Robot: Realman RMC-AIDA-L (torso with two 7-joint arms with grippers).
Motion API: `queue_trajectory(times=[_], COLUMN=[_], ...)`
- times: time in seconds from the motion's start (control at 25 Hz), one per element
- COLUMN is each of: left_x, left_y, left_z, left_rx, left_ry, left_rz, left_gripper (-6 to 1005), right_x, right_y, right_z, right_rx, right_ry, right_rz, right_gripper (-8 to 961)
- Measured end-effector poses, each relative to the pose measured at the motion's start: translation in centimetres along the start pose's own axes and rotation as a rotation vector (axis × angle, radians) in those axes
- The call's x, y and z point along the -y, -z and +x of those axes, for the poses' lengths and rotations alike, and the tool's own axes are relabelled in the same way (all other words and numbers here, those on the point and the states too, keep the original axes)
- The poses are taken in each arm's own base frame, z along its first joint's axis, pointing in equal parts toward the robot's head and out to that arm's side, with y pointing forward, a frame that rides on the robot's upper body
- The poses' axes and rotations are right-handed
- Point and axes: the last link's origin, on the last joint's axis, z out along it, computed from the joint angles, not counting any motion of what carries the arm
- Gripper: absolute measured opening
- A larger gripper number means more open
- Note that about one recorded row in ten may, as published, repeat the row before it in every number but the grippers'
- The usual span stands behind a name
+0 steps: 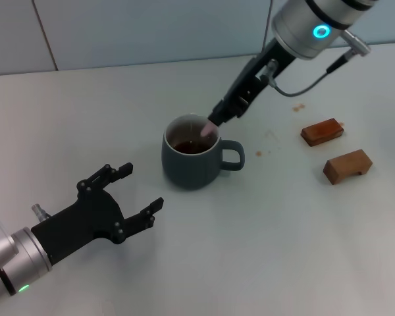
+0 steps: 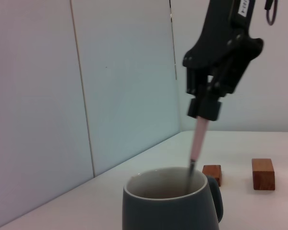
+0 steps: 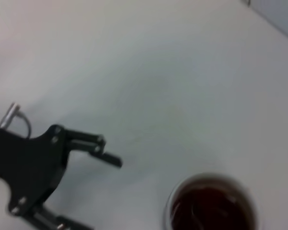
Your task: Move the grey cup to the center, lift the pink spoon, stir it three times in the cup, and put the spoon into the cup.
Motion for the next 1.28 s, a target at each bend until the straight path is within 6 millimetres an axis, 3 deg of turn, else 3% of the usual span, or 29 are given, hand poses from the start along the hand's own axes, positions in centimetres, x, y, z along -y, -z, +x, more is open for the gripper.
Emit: queue_trajectory(times=[0.36, 0.64, 0.84, 1.04, 1.28], left_x=[0.0, 0.0, -0.1, -0.2, -0.2], left_y=[0.0, 0.0, 0.0, 0.0, -0.1], left_z=[0.0, 0.0, 0.0, 0.0, 0.0], left_rx=[0.0, -0.001, -0.002, -0.004, -0.004], left_ry=[0.001, 0.001, 0.006, 0.008, 0.006], left_rz=[0.0, -0.001, -0.001, -0.003, -0.011], left_gripper=[835, 835, 835, 835, 835], right_x=[1.0, -0.7, 0.0, 0.8, -0.6], right_y=[0.6, -0.5, -0.5, 0.2, -0.5], right_z=[-0.1, -0.3, -1.6, -1.0, -0.7], right_rx=[-0.025, -0.042, 0.023, -0.005, -0.062], right_ry=[0.007, 0.044, 0.049, 0.029, 0.048], right_rz=[0.092, 0.019, 0.078, 0.117, 0.06], right_gripper=[118, 118, 118, 117, 117])
